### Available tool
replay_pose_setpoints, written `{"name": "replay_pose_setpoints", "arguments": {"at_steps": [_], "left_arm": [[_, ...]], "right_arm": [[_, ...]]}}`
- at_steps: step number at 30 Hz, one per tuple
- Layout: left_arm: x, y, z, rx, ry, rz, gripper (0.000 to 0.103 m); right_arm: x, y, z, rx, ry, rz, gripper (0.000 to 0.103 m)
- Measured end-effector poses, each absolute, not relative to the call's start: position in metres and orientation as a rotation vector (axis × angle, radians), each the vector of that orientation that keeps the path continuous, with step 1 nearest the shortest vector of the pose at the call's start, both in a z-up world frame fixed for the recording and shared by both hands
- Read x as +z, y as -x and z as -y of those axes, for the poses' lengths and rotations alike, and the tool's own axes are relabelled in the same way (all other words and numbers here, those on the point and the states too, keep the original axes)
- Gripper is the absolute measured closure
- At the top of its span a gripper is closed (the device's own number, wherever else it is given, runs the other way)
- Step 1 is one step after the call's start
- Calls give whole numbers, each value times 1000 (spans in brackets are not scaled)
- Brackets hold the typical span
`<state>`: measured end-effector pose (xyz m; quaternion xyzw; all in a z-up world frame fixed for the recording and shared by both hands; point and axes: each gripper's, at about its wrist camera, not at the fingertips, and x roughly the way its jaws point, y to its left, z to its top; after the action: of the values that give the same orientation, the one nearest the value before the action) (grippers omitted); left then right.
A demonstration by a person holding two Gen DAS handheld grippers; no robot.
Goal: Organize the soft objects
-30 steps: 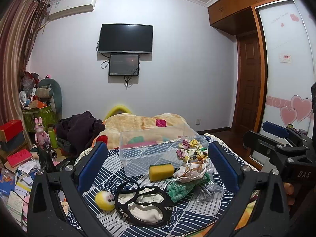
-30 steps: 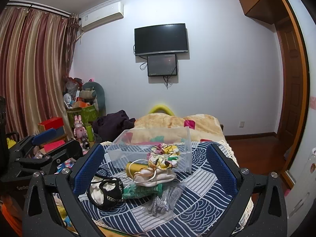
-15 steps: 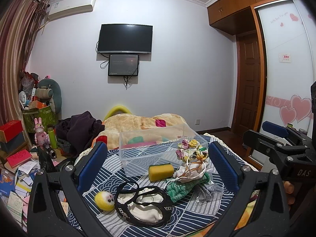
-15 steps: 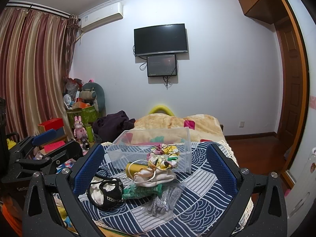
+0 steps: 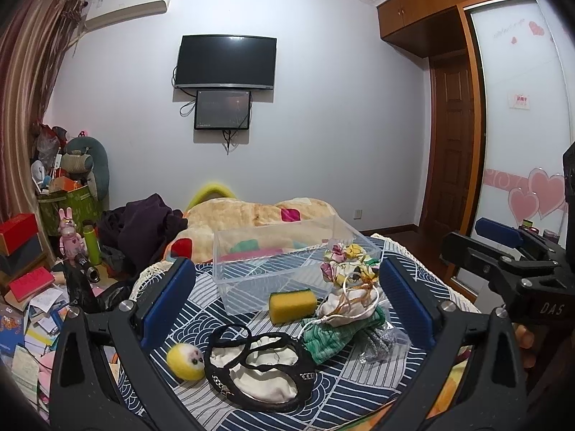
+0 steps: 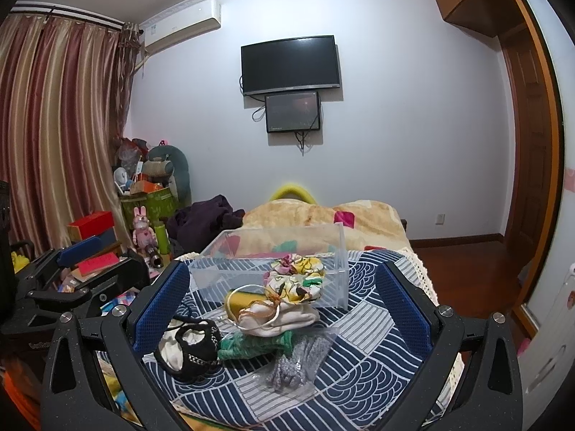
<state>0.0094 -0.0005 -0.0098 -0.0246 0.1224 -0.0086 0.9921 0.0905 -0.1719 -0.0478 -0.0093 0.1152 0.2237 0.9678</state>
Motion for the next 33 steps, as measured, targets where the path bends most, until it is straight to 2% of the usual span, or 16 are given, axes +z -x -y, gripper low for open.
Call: {"name": "replay_pose_setpoints", "arguments": {"at_steps": [16,20,27,33], "left_arm": [[-55,-44,-67,109,140,-381,0],[-72,-55,-86,146,165,-443,17],[-108,-69,-118,203,260,-561,33],[-132,-76,-125,213,298,-629,40]], "right_arm": [[-77,-133,171,455,10,-368,0],[-80,-146,173,459,-16,-395,2],[-80,-170,172,444,-44,-425,11],[-88,-192,161,462,-49,-496,23]]}}
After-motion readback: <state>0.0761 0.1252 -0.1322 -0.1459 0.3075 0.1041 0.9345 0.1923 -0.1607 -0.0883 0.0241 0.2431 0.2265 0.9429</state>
